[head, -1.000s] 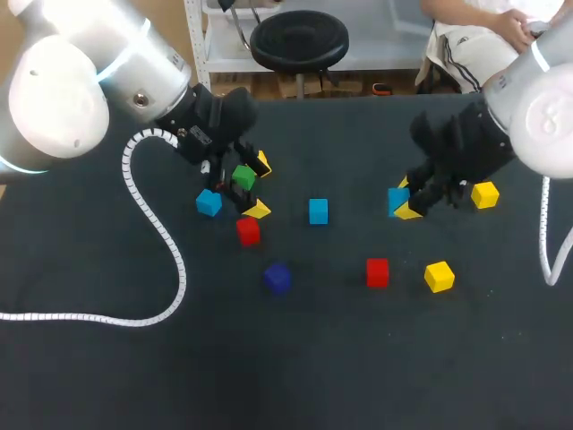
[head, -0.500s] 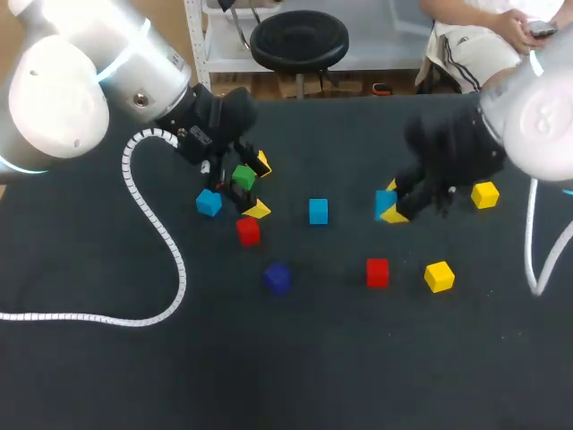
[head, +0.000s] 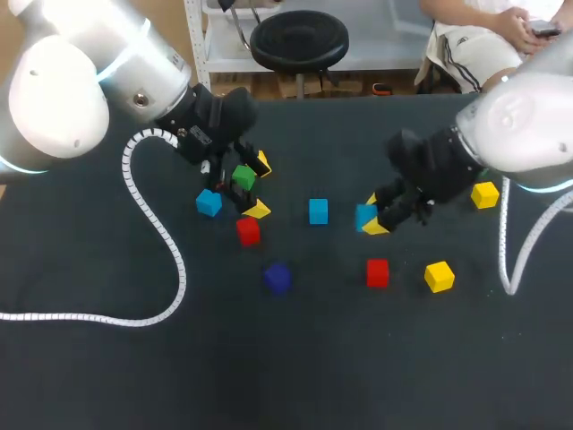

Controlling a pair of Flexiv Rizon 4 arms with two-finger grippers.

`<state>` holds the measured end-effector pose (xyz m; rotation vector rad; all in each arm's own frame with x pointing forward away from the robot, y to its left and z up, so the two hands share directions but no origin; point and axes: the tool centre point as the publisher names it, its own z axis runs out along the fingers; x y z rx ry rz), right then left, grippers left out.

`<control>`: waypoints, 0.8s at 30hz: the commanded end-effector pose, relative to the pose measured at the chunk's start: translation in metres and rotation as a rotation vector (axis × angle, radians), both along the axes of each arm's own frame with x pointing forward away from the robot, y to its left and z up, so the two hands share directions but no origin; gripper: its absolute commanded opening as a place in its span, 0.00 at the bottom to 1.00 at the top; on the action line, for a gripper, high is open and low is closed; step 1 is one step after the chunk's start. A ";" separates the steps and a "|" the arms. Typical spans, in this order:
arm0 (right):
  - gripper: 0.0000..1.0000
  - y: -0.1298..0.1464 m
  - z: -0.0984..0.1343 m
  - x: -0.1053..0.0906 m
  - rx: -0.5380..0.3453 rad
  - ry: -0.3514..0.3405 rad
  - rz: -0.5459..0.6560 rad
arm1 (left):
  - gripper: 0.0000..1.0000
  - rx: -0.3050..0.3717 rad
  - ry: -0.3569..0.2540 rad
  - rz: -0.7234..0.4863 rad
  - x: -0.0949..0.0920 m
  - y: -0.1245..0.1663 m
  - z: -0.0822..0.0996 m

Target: Place the blue cubes, place green cubes on the blue cubes, place the yellow cubes on the green cubes, then place the red cubes on the yellow cubes, and place purple cube on the red cubes.

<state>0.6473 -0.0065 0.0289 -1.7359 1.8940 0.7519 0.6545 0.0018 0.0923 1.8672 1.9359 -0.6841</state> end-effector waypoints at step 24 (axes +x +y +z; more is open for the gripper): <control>0.00 0.019 -0.034 0.022 -0.062 0.078 0.048 | 1.00 -0.001 0.001 -0.004 0.001 0.000 0.000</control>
